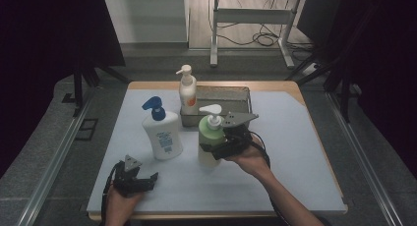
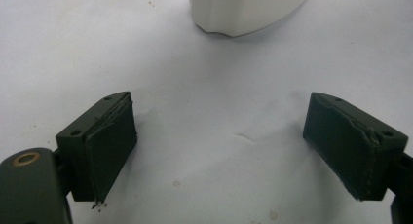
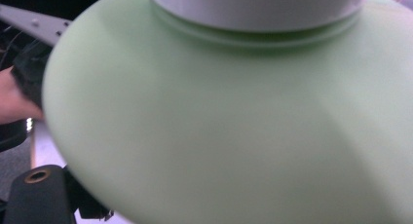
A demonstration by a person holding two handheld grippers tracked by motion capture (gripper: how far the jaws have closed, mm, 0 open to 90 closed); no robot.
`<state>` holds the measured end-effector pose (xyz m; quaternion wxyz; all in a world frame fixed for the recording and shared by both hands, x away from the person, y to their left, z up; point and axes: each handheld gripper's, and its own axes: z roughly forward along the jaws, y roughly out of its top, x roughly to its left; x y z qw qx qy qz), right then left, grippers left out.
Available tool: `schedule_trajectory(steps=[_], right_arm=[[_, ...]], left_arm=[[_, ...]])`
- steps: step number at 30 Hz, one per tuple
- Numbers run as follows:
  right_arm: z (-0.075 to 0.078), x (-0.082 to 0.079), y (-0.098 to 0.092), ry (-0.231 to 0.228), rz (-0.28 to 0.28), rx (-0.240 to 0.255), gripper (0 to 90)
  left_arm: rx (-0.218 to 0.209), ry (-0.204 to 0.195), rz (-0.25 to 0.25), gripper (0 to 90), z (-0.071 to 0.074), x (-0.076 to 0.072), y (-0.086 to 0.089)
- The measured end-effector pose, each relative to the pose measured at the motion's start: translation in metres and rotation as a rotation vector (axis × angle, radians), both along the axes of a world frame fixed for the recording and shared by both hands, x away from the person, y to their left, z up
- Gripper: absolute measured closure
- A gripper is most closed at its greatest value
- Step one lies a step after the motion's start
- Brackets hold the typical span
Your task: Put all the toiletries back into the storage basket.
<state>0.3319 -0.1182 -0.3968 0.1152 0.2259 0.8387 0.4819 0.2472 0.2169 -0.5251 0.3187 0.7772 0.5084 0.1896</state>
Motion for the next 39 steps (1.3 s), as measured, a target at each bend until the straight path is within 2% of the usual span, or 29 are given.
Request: schedule_trajectory(steps=[16,28,39], right_arm=[[0.028,0.027,0.004,-0.034,-0.066,0.023,12.2],[0.038,0.048,0.003,-0.043,-0.124,0.03,12.2],[0.048,0.069,0.005,-0.052,-0.19,0.01,12.2]], left_arm=[[0.0,0.0,-0.001,12.0,0.0,0.0,0.0],[0.0,0.0,0.0,12.0,0.0,0.0,0.0],[0.0,0.0,-0.001,12.0,0.0,0.0,0.0]])
